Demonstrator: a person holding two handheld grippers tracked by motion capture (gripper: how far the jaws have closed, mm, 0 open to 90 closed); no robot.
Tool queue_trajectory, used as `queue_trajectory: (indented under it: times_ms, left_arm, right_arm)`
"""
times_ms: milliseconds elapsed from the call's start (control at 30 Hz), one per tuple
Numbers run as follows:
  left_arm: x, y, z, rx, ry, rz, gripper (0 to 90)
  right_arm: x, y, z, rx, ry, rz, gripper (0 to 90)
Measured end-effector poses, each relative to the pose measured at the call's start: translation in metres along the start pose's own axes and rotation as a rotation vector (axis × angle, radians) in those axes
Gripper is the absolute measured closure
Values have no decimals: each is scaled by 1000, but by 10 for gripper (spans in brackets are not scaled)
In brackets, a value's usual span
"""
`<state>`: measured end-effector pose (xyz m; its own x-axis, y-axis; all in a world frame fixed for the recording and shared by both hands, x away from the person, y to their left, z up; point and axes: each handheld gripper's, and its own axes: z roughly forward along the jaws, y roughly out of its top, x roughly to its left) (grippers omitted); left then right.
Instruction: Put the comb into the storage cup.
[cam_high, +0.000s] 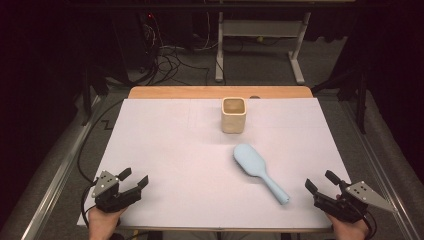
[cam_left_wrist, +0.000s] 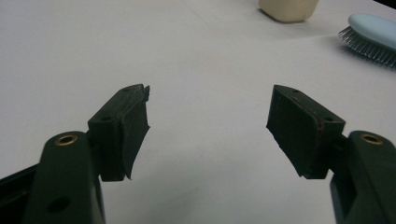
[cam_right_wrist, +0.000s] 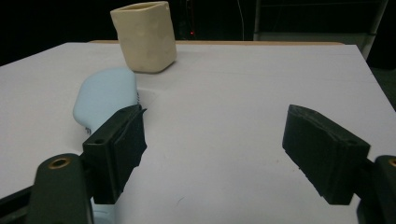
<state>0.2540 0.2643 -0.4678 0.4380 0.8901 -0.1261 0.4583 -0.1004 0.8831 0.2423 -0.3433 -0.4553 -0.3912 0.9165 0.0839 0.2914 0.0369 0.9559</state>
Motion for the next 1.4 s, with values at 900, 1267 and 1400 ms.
queue_trajectory:
  times_ms: [900, 1267, 1400]
  left_arm:
    - [-1, 0, 1, 1, -2, 13, 300]
    - [-2, 0, 2, 4, -4, 11, 301]
    - [-1, 0, 2, 3, -8, 6, 301]
  right_arm:
    - [11, 7, 8, -25, 45, -10, 217]
    - [16, 9, 13, -25, 67, -25, 221]
    - [17, 10, 14, -27, 77, -27, 222]
